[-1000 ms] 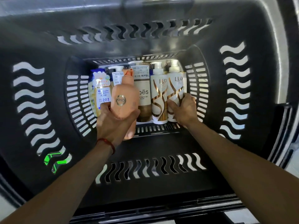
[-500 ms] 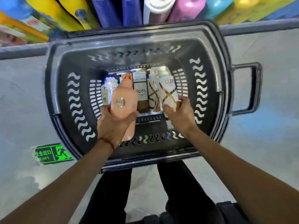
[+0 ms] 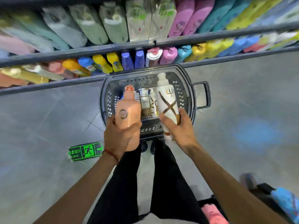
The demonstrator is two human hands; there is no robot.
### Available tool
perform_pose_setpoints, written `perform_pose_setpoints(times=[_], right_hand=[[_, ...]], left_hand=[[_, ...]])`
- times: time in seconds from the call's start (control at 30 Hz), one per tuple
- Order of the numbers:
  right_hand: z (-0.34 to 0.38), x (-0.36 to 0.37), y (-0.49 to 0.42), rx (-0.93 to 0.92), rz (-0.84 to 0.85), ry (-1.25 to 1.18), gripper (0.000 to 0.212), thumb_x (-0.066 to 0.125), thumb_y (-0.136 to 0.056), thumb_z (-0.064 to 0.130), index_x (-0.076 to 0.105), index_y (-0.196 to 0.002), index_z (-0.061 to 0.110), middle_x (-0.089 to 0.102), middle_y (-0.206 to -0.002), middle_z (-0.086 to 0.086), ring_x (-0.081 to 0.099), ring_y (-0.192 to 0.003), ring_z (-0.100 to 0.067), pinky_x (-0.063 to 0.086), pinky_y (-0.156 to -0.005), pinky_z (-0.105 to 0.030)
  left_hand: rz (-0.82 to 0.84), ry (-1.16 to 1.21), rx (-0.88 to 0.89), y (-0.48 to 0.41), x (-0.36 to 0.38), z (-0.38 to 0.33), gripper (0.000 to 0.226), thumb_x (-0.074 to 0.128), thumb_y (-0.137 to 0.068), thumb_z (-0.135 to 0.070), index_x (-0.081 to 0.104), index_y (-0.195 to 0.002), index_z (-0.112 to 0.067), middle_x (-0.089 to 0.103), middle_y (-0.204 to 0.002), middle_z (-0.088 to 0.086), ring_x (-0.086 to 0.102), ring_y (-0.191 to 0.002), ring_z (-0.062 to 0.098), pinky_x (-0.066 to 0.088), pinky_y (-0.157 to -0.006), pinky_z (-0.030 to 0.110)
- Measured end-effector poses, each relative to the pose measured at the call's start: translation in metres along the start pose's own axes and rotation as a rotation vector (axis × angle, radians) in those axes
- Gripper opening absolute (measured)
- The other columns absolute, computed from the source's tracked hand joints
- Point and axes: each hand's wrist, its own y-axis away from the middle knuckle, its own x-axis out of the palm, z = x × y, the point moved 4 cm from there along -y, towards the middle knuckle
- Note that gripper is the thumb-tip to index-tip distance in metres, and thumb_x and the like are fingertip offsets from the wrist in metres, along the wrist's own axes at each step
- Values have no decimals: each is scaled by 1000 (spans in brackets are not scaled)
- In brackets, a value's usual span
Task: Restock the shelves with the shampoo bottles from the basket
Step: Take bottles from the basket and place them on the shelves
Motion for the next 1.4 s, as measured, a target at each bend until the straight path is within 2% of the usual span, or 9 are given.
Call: perform_pose_setpoints(times=[0.13, 0.37, 0.5, 0.6, 0.73, 0.83, 1.0, 1.17, 1.4], right_hand=[[26, -1, 55, -81, 55, -19, 47, 85, -87, 39, 59, -124, 24, 76, -98, 9, 73, -83, -3, 55, -68, -16], [62, -14, 128, -263, 173, 35, 37, 83, -88, 41, 55, -113, 40, 73, -89, 23, 69, -75, 2, 54, -63, -15], [82, -22, 166, -354, 273, 42, 43, 78, -76, 62, 52, -109, 55, 71, -95, 18, 68, -77, 1, 57, -60, -25], [93, -22, 192, -415, 359, 37, 49, 77, -77, 65, 53, -117, 48, 72, -101, 14, 69, -85, -3, 62, -69, -38], [110, -16, 226, -497, 414, 54, 40, 74, -80, 66, 56, -113, 57, 73, -103, 18, 72, -90, -1, 60, -71, -24], [127, -4, 249, -565, 433, 81, 36, 75, -79, 64, 57, -110, 64, 74, -105, 21, 73, -93, -2, 61, -65, -22], [152, 34, 283, -635, 471, 112, 44, 80, -89, 44, 57, -126, 46, 76, -103, 14, 73, -89, -7, 61, -66, -24], [175, 98, 316, -694, 515, 154, 52, 75, -81, 49, 52, -127, 45, 73, -103, 24, 72, -90, -1, 58, -68, -16], [209, 219, 353, -782, 515, 146, 64, 79, -81, 46, 53, -137, 29, 73, -114, 15, 72, -100, -6, 58, -82, -21]], left_hand=[[-33, 115, -9, 51, -30, -19, 81, 89, -51, -49, 50, -116, -22, 67, -104, -9, 67, -91, 8, 55, -70, 29], [-104, 296, 29, 137, -67, -43, 84, 82, -35, -58, 58, -108, -23, 70, -110, 1, 69, -95, 21, 58, -81, 41], [-170, 367, 126, 188, -81, -45, 88, 82, -38, -58, 61, -114, -20, 71, -108, -1, 69, -92, 18, 57, -74, 34], [-220, 414, 164, 224, -91, -40, 80, 84, -41, -57, 61, -112, -27, 71, -106, -5, 70, -91, 13, 58, -75, 34], [-276, 478, 206, 262, -112, -31, 68, 85, -44, -55, 63, -105, -32, 73, -93, -16, 68, -77, 0, 53, -61, 17], [-311, 523, 222, 282, -137, -26, 57, 88, -55, -41, 65, -105, -29, 73, -92, -14, 71, -82, 9, 57, -62, 23], [-331, 649, 275, 299, -190, -21, 73, 85, -49, -50, 62, -112, -23, 73, -107, 6, 70, -98, 31, 61, -82, 51], [-374, 768, 330, 290, -257, -12, 74, 85, -47, -52, 60, -112, -27, 72, -106, 2, 71, -94, 22, 58, -73, 36], [-342, 820, 411, 252, -385, -1, 76, 86, -53, -51, 65, -116, -14, 75, -105, 9, 71, -90, 23, 59, -73, 41]])
